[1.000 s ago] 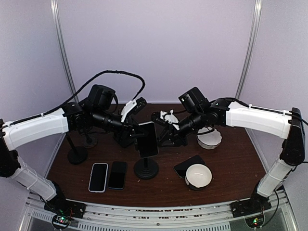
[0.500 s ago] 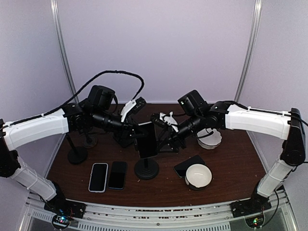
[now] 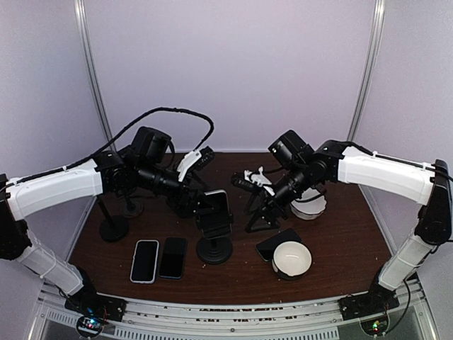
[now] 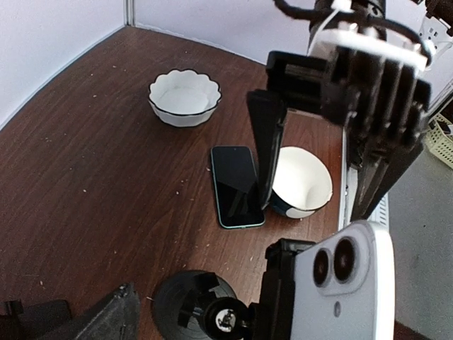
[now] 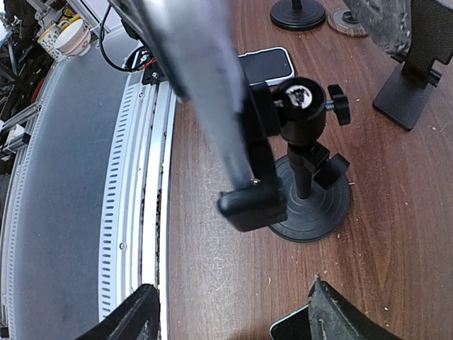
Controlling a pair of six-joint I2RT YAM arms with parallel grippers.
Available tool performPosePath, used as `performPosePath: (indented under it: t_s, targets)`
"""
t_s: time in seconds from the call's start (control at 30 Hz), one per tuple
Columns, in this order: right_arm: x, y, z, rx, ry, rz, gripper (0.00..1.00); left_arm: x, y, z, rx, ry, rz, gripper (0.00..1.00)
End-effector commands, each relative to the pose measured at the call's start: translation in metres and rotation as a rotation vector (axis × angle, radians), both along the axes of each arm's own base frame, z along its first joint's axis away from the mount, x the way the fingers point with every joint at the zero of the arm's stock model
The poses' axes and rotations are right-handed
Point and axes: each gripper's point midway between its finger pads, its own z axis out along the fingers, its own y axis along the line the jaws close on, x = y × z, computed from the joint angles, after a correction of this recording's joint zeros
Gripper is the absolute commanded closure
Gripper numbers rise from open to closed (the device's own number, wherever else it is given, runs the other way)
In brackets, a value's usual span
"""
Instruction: Place the phone on the phone stand
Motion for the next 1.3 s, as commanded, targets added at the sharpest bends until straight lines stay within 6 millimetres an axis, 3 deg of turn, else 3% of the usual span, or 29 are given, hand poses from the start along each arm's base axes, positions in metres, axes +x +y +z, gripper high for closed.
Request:
performPosePath:
  t_s: [0.0,0.23,0.33,0.43,0.77,0.83,0.93,1.07,1.27]
  targets:
    - [-0.001,-0.006,0.029,-0.01,-0.085,0.043,0.26,0.004,0.01,0.043,-0.035,-0.132,0.041,0.02]
    - [0.002,0.016,0.05,-0.009,-0.163,0.058,0.29,-0.01,0.041,0.082,-0.071,-0.266,0.086,0.02]
    - [0.001,0.032,0.059,0.008,-0.149,0.077,0.35,0.016,0.068,0.096,-0.082,-0.333,0.323,0.02]
    - [0.002,0.046,0.061,0.015,-0.14,0.097,0.43,0.02,0.085,0.107,-0.128,-0.386,0.417,0.02]
    - [-0.008,0.059,0.071,0.068,-0.077,0.156,0.92,0.011,0.089,0.104,-0.167,-0.374,0.414,0.05]
    - [-0.007,0.059,0.072,0.069,-0.08,0.153,0.99,0.01,0.088,0.103,-0.172,-0.377,0.4,0.06]
    - [-0.002,0.057,0.072,0.069,-0.081,0.141,1.0,0.011,0.087,0.103,-0.175,-0.391,0.396,0.07]
    - [0.019,0.05,0.08,0.072,-0.126,0.084,1.0,0.011,0.089,0.107,-0.19,-0.421,0.402,0.07]
    - [0.083,0.023,0.108,0.099,-0.23,-0.097,1.0,0.007,0.088,0.107,-0.209,-0.433,0.383,0.07]
